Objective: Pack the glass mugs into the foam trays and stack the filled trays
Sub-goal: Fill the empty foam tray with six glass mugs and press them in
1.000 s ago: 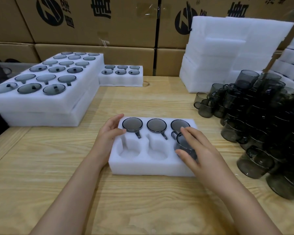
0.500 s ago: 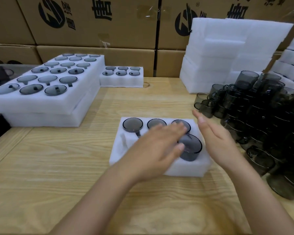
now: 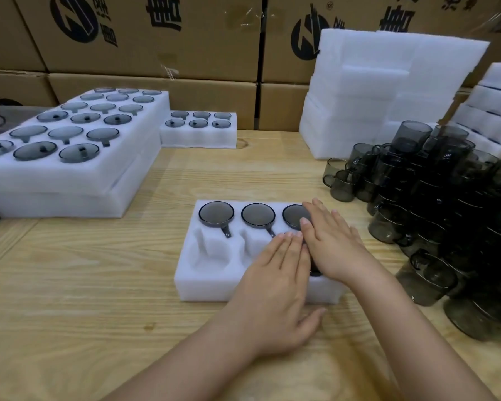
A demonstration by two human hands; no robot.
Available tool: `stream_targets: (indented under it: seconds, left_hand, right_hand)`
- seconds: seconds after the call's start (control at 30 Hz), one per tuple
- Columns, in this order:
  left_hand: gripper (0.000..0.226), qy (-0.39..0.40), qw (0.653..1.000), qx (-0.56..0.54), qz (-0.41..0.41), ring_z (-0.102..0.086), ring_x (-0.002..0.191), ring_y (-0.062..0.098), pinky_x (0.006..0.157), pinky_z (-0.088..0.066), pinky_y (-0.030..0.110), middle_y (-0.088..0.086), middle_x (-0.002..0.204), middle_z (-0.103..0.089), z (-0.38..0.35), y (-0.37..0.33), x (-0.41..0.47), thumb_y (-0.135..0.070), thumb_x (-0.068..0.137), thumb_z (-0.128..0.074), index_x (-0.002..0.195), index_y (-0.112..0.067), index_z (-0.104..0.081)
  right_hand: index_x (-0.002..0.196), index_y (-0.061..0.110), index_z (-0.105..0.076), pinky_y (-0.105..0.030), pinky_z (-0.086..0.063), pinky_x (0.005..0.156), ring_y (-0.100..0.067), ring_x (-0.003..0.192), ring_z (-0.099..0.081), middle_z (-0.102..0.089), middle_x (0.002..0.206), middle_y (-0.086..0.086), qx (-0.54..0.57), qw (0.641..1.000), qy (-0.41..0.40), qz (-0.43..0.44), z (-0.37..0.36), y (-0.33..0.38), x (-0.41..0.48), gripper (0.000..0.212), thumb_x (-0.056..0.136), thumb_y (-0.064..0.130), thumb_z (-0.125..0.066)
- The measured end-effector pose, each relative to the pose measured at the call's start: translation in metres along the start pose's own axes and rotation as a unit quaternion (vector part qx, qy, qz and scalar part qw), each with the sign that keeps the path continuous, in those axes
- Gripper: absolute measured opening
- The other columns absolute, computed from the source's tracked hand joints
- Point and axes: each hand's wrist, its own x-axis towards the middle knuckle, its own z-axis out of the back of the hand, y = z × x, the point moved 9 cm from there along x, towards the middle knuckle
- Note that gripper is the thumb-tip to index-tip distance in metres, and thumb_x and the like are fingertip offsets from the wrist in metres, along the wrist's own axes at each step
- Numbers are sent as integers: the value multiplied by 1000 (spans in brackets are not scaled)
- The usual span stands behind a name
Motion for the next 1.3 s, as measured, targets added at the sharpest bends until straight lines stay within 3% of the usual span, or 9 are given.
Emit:
stream_targets:
  seconds: [0.2, 0.27, 0.33, 0.53, 0.77, 0.9, 1.07, 1.2, 1.3]
  left_hand:
    - [65, -80, 997, 0, 3, -53, 126, 30, 107, -41, 43, 20, 131, -58, 6, 0, -4, -48, 83, -45, 125, 0, -61]
    - [54, -135, 991, -8, -12, -58, 120, 30, 102, -46, 44, 18, 126, -62, 12, -2, -10, -41, 87, -47, 120, -2, -65]
    - [43, -205, 978, -16, -30, -62, 113, 29, 99, -48, 43, 17, 120, -66, 21, -5, -19, -32, 88, -50, 112, -3, -69]
    - [31, -283, 959, -8, -33, -68, 100, 24, 96, -50, 37, 12, 104, -72, 29, -11, -26, -21, 84, -56, 102, -4, -74]
    - [20, -308, 951, -17, -34, -70, 87, 23, 84, -54, 34, 10, 89, -74, 34, -14, -21, -16, 78, -61, 86, -8, -77]
    - [23, -301, 952, -41, -36, -71, 92, 20, 85, -55, 34, 7, 94, -74, 34, -10, -24, -20, 81, -59, 91, -11, -78]
    - [38, -286, 956, -53, -51, -68, 100, 20, 98, -49, 43, 9, 109, -72, 41, -1, -29, -30, 92, -46, 104, -9, -75]
    - [38, -367, 926, -85, 35, -68, 103, 23, 101, -41, 49, 10, 110, -70, 76, 52, -40, -24, 95, -41, 104, -5, -73]
    - [34, -393, 874, -197, 208, -61, 103, 18, 100, -38, 41, 5, 110, -69, 71, 136, -52, -24, 94, -42, 109, -8, -67]
  right_hand:
    - [150, 26, -15, -47, -10, 116, -18, 146, -8, -2, 159, 5, 23, 999, 34, 19, 4, 4, 3, 52, 101, 43, -22]
    - [141, 23, -35, -48, -19, 113, -24, 140, -26, -27, 153, -3, 25, 999, 24, -3, 17, 4, 8, 51, 99, 49, -22]
    - [121, 19, -51, -47, -30, 104, -31, 125, -42, -54, 130, -8, 26, 999, -38, -24, 34, 8, 14, 50, 98, 51, -20]
    - [143, 25, -28, -51, -19, 111, -25, 140, -17, -26, 150, 2, -40, 999, -30, -11, 6, 24, 18, 48, 100, 45, -20]
    - [140, 21, -33, -43, -28, 104, -27, 128, -35, -37, 143, -2, -78, 992, -97, 16, 14, 27, 11, 48, 100, 45, -24]
    - [119, 10, -56, -38, -36, 89, -31, 111, -51, -58, 121, -9, 20, 979, -197, 42, 44, 26, -3, 38, 100, 35, -34]
    - [94, 3, -68, -42, -38, 74, -39, 94, -52, -63, 107, -16, -123, 916, -383, -13, 86, -15, -63, 26, 90, 26, -55]
    - [96, -5, -68, -48, -35, 79, -43, 102, -42, -56, 114, -25, -207, 907, -335, -149, 82, -69, -93, 36, 82, 28, -64]
    - [111, -4, -64, -47, -28, 90, -39, 116, -39, -55, 123, -22, -220, 918, -290, -153, 65, -78, -100, 39, 86, 25, -60]
